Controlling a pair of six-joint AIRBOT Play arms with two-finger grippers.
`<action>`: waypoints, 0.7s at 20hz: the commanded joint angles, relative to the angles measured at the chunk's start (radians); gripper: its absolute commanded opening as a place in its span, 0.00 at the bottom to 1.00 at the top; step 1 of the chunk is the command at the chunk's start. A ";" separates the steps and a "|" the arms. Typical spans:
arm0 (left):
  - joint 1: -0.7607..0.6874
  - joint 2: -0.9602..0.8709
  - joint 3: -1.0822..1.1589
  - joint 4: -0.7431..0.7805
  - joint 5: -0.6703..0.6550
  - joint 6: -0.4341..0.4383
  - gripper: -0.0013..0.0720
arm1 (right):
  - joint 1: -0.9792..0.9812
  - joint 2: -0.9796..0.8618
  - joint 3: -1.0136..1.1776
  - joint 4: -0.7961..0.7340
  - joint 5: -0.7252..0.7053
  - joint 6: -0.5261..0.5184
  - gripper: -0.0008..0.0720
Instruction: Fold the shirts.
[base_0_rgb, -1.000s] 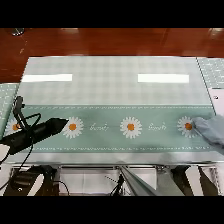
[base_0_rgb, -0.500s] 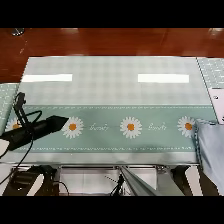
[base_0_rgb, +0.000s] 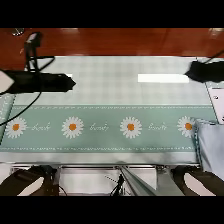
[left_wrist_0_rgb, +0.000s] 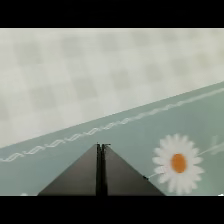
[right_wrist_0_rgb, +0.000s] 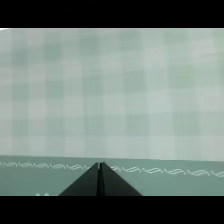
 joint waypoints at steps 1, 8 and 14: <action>-0.115 -0.117 -0.008 0.320 -0.010 -0.190 0.05 | 0.294 -0.160 -0.066 -0.317 0.001 0.215 0.04; -0.115 -0.129 -0.119 0.319 -0.035 -0.223 0.05 | 0.286 -0.227 -0.135 -0.347 0.049 0.292 0.04; -0.115 -0.130 -0.120 0.319 -0.035 -0.223 0.05 | 0.286 -0.226 -0.135 -0.348 0.049 0.292 0.04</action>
